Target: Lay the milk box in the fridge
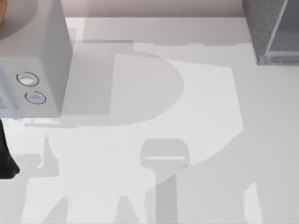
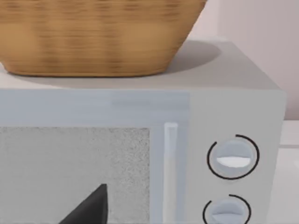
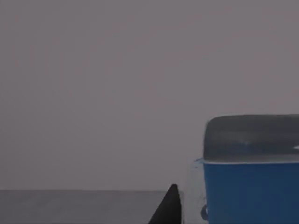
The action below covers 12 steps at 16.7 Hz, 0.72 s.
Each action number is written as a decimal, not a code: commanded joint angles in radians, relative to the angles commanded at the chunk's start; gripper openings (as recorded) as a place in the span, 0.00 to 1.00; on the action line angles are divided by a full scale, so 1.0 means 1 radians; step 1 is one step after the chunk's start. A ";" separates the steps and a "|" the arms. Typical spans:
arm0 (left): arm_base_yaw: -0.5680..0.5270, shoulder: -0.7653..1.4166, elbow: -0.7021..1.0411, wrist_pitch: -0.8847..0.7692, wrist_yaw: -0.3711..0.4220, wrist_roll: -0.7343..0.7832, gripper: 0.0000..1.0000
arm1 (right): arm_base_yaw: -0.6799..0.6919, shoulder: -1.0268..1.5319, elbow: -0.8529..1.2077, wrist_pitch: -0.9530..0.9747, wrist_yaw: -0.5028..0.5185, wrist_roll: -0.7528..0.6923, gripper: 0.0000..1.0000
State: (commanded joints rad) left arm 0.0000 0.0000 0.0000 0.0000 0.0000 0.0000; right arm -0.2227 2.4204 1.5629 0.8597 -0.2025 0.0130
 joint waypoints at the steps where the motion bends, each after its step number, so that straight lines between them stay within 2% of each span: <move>1: 0.000 0.000 0.000 0.000 0.000 0.000 1.00 | 0.003 0.008 0.023 -0.018 0.003 0.000 0.00; 7: 0.000 0.000 0.000 0.000 0.000 0.000 1.00 | 0.006 0.015 0.043 -0.034 0.007 0.001 0.00; 12: 0.000 0.000 0.000 0.000 0.000 0.000 1.00 | 0.006 0.015 0.043 -0.034 0.007 0.001 0.38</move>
State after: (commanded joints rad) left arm 0.0000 0.0000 0.0000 0.0000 0.0000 0.0000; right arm -0.2170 2.4359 1.6061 0.8261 -0.1959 0.0141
